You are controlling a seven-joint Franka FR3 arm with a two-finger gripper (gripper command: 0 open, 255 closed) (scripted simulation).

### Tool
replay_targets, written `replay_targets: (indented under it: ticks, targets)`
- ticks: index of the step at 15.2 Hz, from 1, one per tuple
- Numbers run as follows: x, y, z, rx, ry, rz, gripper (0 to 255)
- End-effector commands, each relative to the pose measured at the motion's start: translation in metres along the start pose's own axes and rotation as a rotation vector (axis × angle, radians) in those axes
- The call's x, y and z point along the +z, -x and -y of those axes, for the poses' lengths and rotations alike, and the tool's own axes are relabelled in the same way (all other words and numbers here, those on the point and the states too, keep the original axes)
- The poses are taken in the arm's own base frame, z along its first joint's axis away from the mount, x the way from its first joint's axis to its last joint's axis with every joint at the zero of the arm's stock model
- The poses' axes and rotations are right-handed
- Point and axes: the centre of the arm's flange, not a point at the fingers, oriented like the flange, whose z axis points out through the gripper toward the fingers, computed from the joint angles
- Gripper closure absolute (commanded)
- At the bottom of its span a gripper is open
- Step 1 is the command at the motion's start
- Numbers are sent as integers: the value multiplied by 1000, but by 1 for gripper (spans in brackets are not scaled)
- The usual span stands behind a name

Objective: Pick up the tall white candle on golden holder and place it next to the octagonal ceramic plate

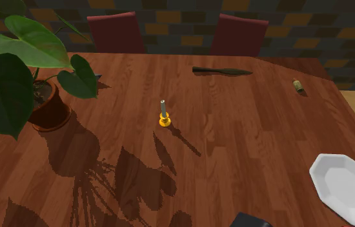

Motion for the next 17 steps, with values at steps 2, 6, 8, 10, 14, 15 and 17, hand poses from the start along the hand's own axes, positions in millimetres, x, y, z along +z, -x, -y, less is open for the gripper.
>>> replay_targets:
  ticks: [2,6,8,10,14,15,17]
  targets:
    - [6,-5,11,-2,1,2,0]
    - [29,-26,55,-9,6,8,0]
    - [40,-36,77,-12,8,11,0]
    - [52,-47,99,-16,10,14,0]
    - [76,-67,143,-23,15,20,0]
    - [82,-72,154,-25,16,22,0]
    - [94,-81,176,-28,18,25,0]
